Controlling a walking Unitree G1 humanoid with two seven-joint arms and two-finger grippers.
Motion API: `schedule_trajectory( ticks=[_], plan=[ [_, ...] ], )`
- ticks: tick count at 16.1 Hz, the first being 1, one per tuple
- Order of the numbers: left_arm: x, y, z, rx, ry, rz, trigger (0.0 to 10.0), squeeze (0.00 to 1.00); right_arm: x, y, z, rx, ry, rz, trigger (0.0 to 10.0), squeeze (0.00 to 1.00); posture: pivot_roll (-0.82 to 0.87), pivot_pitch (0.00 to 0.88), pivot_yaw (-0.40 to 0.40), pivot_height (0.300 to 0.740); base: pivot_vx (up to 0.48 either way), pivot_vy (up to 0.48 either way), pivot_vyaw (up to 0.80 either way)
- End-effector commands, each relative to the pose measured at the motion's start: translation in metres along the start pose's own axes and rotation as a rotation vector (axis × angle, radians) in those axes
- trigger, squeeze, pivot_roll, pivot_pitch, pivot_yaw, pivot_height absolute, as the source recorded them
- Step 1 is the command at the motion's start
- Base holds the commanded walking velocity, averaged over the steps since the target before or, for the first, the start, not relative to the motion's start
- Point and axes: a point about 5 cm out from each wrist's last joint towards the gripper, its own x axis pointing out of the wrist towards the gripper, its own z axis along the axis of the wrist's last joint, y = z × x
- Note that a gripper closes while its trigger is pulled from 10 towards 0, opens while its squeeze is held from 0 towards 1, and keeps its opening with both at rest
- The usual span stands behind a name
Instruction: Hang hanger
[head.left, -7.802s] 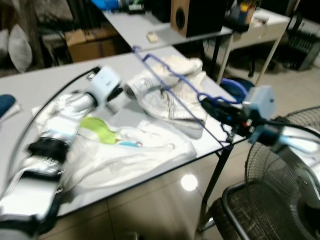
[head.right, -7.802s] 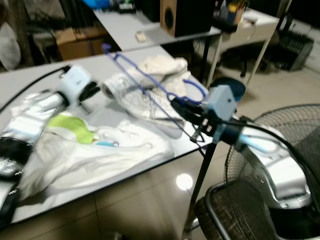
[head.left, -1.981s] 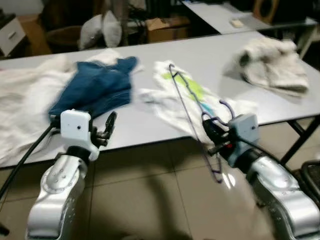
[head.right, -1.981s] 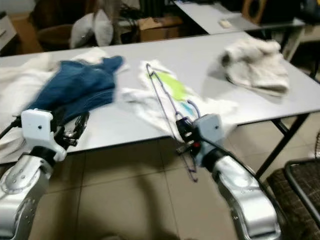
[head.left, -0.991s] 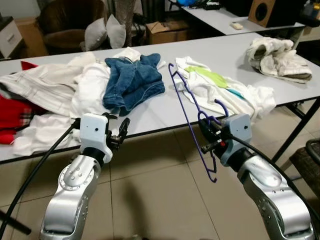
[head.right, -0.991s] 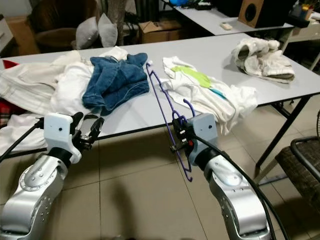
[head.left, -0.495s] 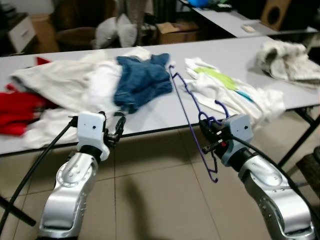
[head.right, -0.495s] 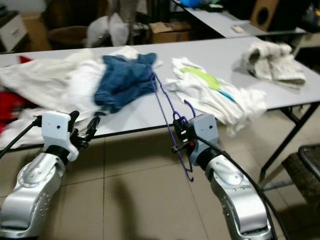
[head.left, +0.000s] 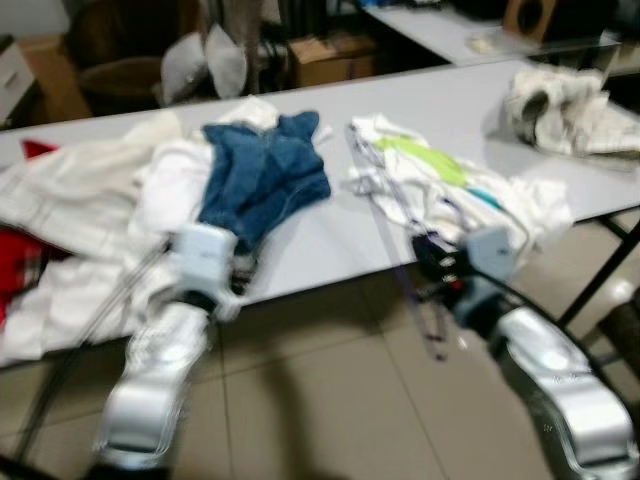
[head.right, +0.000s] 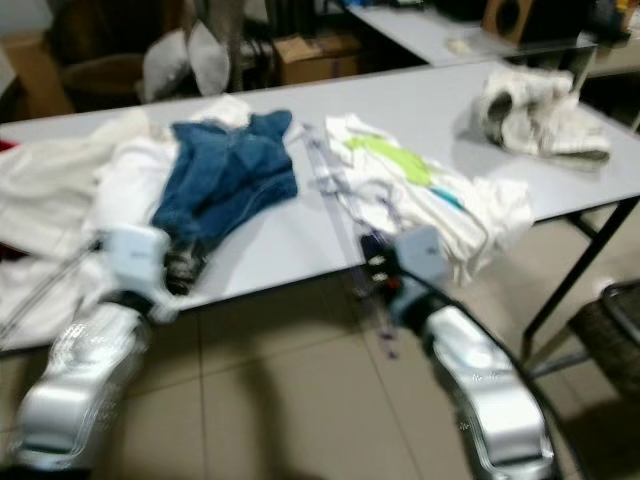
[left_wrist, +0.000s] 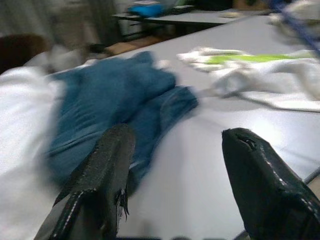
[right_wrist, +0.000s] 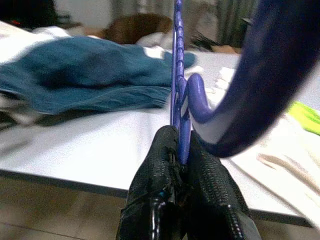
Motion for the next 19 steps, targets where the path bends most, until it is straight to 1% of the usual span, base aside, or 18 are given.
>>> schedule_trajectory(
  ticks=[1, 2, 3, 4, 5, 6, 7, 8, 9, 10, 11, 12, 13, 15, 17, 19],
  plan=[
    [-0.002, 0.014, 0.0, 0.058, 0.005, 0.055, 10.0, 0.0, 0.003, 0.006, 0.007, -0.002, -0.031, 0.021, 10.0, 0.0, -0.15, 0.006, 0.067, 0.74, 0.3, 0.0, 0.0],
    [-0.001, 0.02, 0.0, 0.176, -0.007, 0.056, 10.0, 0.62, 0.003, 0.008, 0.007, -0.001, -0.034, 0.023, 10.0, 0.0, -0.14, 0.009, 0.072, 0.74, 0.0, 0.0, 0.0],
    [-0.001, 0.022, 0.0, 0.242, -0.006, 0.045, 10.0, 1.0, 0.003, 0.008, 0.007, -0.001, -0.035, 0.027, 10.0, 0.0, -0.14, 0.01, 0.071, 0.74, 0.0, 0.0, 0.0],
    [-0.001, 0.025, -0.001, 0.314, 0.002, 0.029, 10.0, 1.0, 0.003, 0.009, 0.007, -0.002, -0.036, 0.03, 10.0, 0.0, -0.14, 0.01, 0.071, 0.74, 0.0, 0.0, 0.0],
    [-0.001, 0.026, -0.005, 0.414, 0.035, -0.006, 10.0, 1.0, 0.003, 0.01, 0.006, -0.001, -0.036, 0.032, 10.0, 0.0, -0.13, 0.011, 0.072, 0.74, 0.0, 0.0, 0.0],
    [-0.002, 0.026, -0.009, 0.48, 0.056, -0.056, 10.0, 1.0, 0.004, 0.01, 0.006, 0.0, -0.035, 0.032, 10.0, 0.0, -0.13, 0.01, 0.073, 0.74, 0.0, 0.0, 0.0],
    [-0.003, 0.024, -0.012, 0.492, 0.065, -0.097, 10.0, 0.0, 0.004, 0.01, 0.005, 0.001, -0.035, 0.032, 10.0, 0.0, -0.13, 0.009, 0.074, 0.74, 0.0, 0.0, 0.0],
    [-0.003, 0.022, -0.017, 0.517, 0.071, -0.155, 10.0, 0.0, 0.005, 0.01, 0.005, 0.003, -0.035, 0.031, 10.0, 0.0, -0.13, 0.008, 0.075, 0.74, 0.0, 0.0, 0.0],
    [-0.002, 0.021, -0.018, 0.531, 0.066, -0.167, 10.0, 0.0, 0.005, 0.011, 0.004, 0.003, -0.036, 0.031, 10.0, 0.0, -0.13, 0.004, 0.076, 0.74, 0.0, 0.0, 0.0],
    [0.002, 0.021, -0.019, 0.558, 0.062, -0.185, 10.0, 0.0, 0.006, 0.011, 0.005, 0.0, -0.038, 0.03, 10.0, 0.0, -0.13, 0.0, 0.081, 0.74, 0.0, 0.0, 0.0],
    [0.009, 0.023, -0.02, 0.617, 0.06, -0.189, 10.0, 0.0, 0.006, 0.009, 0.006, -0.007, -0.041, 0.025, 10.0, 0.0, -0.14, 0.0, 0.084, 0.74, 0.0, 0.0, 0.0],
    [0.01, 0.024, -0.02, 0.629, 0.059, -0.183, 10.0, 0.0, 0.006, 0.007, 0.006, -0.009, -0.043, 0.021, 10.0, 0.0, -0.14, 0.0, 0.086, 0.74, 0.0, 0.0, 0.0],
    [0.015, 0.028, -0.019, 0.66, 0.056, -0.151, 10.0, 0.0, 0.006, 0.007, 0.008, -0.011, -0.047, 0.018, 10.0, 0.0, -0.14, 0.0, 0.089, 0.74, 0.0, 0.0, 0.0],
    [0.029, 0.028, -0.019, 0.692, 0.035, -0.12, 10.0, 0.0, 0.004, 0.005, 0.005, -0.017, -0.04, 0.013, 10.0, 0.0, -0.15, 0.0, 0.087, 0.74, 0.0, 0.0, 0.0],
    [0.035, 0.031, -0.023, 0.717, 0.047, -0.089, 10.0, 0.0, 0.003, 0.007, 0.007, -0.021, -0.043, 0.015, 10.0, 0.0, -0.17, 0.0, 0.094, 0.74, 0.0, 0.0, 0.0],
    [0.04, 0.038, -0.029, 0.76, 0.08, -0.066, 10.0, 0.0, 0.0, 0.006, 0.009, -0.029, -0.044, 0.01, 10.0, 0.0, -0.19, 0.01, 0.102, 0.74, 0.0, 0.0, 0.0]
  ],
)
